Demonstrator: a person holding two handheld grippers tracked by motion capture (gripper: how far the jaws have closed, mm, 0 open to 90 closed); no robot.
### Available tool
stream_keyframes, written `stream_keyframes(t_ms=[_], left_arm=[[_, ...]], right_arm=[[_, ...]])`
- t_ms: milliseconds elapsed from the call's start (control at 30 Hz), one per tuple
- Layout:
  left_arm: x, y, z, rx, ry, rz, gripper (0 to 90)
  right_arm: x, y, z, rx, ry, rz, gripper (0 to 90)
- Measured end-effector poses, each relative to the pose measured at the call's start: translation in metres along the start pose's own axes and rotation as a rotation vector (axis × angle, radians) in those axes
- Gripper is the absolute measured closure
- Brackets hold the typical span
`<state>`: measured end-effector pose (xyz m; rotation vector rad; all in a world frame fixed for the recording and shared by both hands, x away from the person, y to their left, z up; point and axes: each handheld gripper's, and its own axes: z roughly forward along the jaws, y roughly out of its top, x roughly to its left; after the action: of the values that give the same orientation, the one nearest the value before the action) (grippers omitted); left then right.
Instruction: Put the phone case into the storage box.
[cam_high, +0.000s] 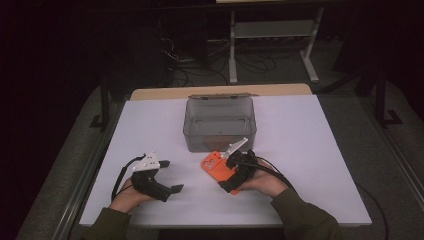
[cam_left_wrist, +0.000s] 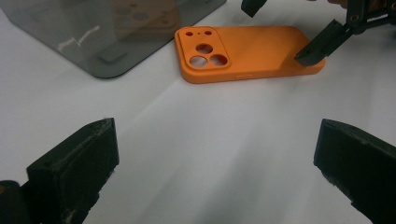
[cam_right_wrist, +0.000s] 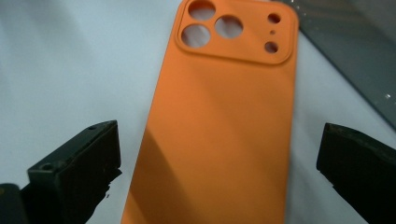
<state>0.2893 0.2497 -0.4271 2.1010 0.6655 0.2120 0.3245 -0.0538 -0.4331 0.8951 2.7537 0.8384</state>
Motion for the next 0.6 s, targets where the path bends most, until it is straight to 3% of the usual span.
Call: stream_keyframes(t_ms=[600], left_arm=[[0.0001,-0.0001,0.0003,0.004,0.002,0.002,0.0]], right_arm=[[0.0028,-0.0025,0.0102,0.061,-0.011,-0.01,0.0]])
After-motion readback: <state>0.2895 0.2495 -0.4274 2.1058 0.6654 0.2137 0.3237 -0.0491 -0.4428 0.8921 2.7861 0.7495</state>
